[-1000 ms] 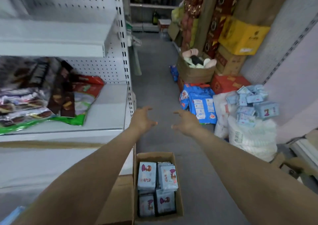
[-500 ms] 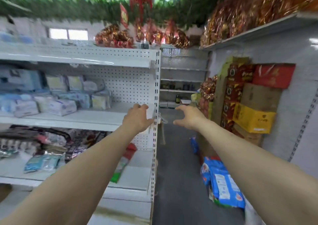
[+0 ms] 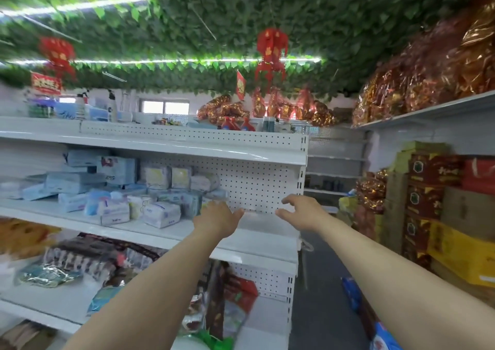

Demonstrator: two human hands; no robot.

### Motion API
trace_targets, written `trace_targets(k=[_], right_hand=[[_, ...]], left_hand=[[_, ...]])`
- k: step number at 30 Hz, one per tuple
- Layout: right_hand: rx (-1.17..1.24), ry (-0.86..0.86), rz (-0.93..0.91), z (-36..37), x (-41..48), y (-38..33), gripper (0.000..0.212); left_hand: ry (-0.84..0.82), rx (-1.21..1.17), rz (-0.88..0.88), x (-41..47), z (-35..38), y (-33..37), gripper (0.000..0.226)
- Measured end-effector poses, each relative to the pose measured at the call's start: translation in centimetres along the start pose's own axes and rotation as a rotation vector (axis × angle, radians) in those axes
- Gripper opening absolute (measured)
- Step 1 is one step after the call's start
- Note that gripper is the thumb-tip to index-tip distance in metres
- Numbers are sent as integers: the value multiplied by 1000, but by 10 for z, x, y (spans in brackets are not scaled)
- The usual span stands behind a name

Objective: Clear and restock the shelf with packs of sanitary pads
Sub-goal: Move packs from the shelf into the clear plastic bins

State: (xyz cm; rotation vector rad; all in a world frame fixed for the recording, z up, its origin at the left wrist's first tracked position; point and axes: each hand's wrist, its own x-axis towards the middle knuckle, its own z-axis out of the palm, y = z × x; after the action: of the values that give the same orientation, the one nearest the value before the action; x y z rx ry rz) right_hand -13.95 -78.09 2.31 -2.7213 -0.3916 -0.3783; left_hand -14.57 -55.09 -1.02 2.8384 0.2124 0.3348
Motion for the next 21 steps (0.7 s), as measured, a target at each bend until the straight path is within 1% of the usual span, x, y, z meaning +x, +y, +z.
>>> trace_targets(k=[4, 8, 14, 17, 19, 21], right_hand=[[46, -31, 37, 26, 41, -27, 59], [98, -60, 56, 59, 86, -62, 59], [87, -104, 57, 111, 153, -123, 54], [95, -125, 66, 135, 183, -153, 50], [107, -115, 77, 149, 198, -172, 44], [94, -96, 97, 160, 213, -182, 25]], left_hand=[[-43, 28, -45, 49, -1, -54, 82], [-66, -37, -105, 106, -4, -118, 88], [2, -119, -145, 170, -14, -207, 83], [68, -166, -150, 195, -21, -241, 76], [112, -182, -130, 208, -22, -259, 74], [137, -207, -82, 222, -22, -271, 69]])
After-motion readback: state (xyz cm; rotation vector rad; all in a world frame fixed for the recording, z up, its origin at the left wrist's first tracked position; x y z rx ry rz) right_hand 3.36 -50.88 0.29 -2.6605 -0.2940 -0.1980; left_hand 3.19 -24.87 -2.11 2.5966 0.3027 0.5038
